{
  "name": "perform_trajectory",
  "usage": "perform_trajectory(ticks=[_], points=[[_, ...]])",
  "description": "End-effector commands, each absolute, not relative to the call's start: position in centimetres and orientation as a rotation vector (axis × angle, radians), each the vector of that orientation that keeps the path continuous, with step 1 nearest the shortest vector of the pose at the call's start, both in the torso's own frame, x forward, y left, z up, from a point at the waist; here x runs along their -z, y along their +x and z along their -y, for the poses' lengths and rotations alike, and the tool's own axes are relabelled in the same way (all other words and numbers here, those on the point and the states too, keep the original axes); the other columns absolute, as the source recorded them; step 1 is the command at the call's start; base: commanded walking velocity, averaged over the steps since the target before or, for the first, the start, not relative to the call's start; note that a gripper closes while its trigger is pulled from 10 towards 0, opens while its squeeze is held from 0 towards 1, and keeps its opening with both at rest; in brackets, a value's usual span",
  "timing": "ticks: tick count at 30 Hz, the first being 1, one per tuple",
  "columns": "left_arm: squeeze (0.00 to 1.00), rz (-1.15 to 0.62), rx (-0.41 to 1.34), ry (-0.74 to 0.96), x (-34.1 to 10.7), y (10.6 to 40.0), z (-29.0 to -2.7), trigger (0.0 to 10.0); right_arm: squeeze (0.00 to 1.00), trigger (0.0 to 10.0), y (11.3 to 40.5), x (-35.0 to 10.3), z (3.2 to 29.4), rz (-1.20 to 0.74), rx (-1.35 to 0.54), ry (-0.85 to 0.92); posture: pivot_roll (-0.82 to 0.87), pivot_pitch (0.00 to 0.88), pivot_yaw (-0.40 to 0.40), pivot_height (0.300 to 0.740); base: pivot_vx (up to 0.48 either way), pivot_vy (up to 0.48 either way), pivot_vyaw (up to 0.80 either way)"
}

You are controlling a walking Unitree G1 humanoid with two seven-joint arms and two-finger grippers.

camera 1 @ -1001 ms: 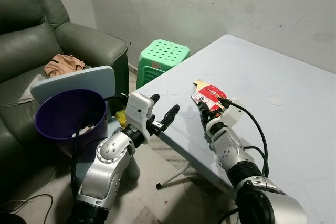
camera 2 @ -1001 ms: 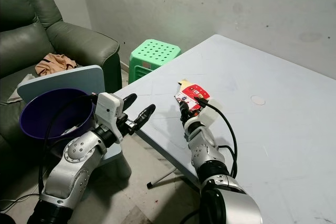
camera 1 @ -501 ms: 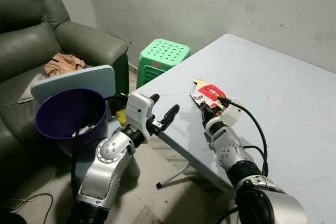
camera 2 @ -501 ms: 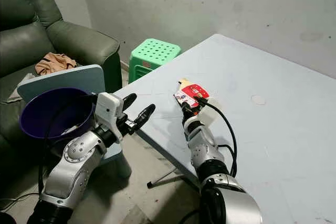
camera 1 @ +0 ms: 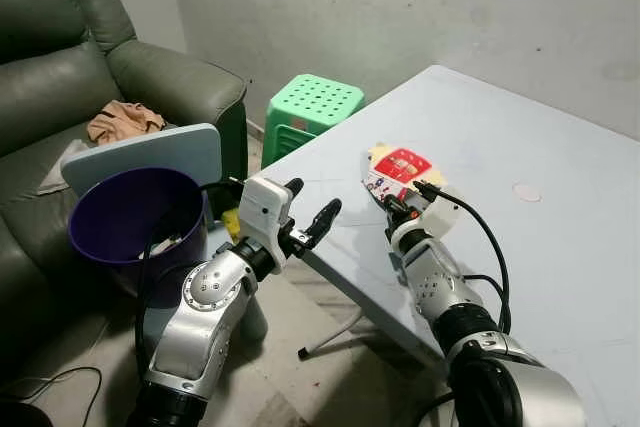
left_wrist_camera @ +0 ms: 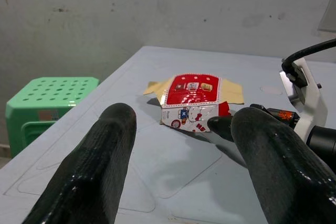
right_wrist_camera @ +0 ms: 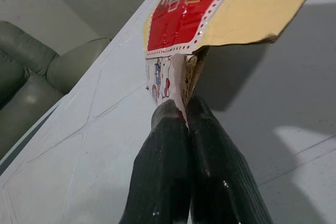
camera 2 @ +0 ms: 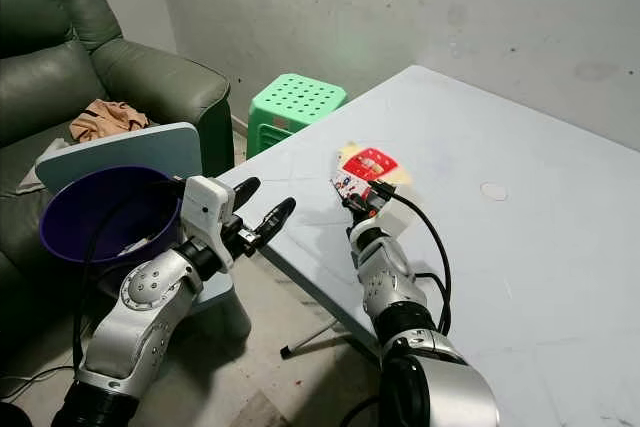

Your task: Picking trash to rubbish bin

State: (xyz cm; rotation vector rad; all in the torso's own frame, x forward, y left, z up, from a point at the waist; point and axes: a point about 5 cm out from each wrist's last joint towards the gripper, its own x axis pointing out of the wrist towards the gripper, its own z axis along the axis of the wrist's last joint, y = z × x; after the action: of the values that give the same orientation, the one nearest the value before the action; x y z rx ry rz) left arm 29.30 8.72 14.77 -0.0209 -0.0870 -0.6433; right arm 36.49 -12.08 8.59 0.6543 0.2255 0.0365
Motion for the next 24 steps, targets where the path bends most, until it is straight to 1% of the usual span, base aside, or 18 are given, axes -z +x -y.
perform_trajectory(ticks=[1, 6, 10, 13, 19, 20, 22, 24], points=[[0.00, 0.110, 0.635, -0.001, -15.3, 29.5, -8.7, 10.0, 0.00, 0.0, 36.6, -8.6, 12.4, -0.226, -0.025, 0.656, 0.04, 0.000, -0.071, 0.740, 0.000, 0.000, 0.00], [0.00, 0.113, 0.627, 0.000, -15.4, 29.6, -8.9, 10.0, 0.00, 0.0, 36.7, -9.0, 12.5, -0.196, -0.036, 0.636, 0.04, 0.000, -0.069, 0.740, 0.000, 0.000, 0.00], [0.00, 0.119, 0.594, 0.007, -15.5, 30.0, -9.3, 10.0, 0.00, 0.0, 36.9, -9.9, 12.9, -0.130, -0.063, 0.569, 0.04, 0.000, -0.070, 0.740, 0.000, 0.000, 0.00], [0.00, 0.125, 0.526, 0.001, -15.8, 30.6, -10.1, 10.0, 0.00, 0.0, 36.7, -10.7, 13.4, -0.051, -0.115, 0.501, 0.03, 0.000, -0.068, 0.740, 0.000, 0.000, 0.00], [0.00, 0.131, 0.419, -0.053, -16.2, 31.5, -11.6, 10.0, 0.00, 0.0, 36.1, -12.1, 14.8, 0.072, -0.152, 0.409, 0.03, 0.000, -0.063, 0.740, 0.000, 0.000, 0.00], [0.00, 0.134, 0.403, -0.051, -16.3, 31.6, -11.8, 10.0, 0.00, 1.8, 35.9, -12.3, 15.1, 0.090, -0.158, 0.390, 0.03, 0.000, -0.063, 0.740, 0.000, 0.000, 0.00], [0.00, 0.150, 0.357, -0.046, -16.6, 31.8, -12.3, 10.0, 0.00, 4.8, 35.2, -12.8, 16.0, 0.135, -0.160, 0.337, 0.02, 0.000, -0.060, 0.740, 0.000, 0.000, 0.00], [0.00, 0.154, 0.345, -0.045, -16.7, 31.9, -12.4, 10.0, 0.00, 4.8, 35.0, -12.9, 16.2, 0.141, -0.159, 0.325, 0.02, 0.000, -0.060, 0.740, 0.000, 0.000, 0.00]])
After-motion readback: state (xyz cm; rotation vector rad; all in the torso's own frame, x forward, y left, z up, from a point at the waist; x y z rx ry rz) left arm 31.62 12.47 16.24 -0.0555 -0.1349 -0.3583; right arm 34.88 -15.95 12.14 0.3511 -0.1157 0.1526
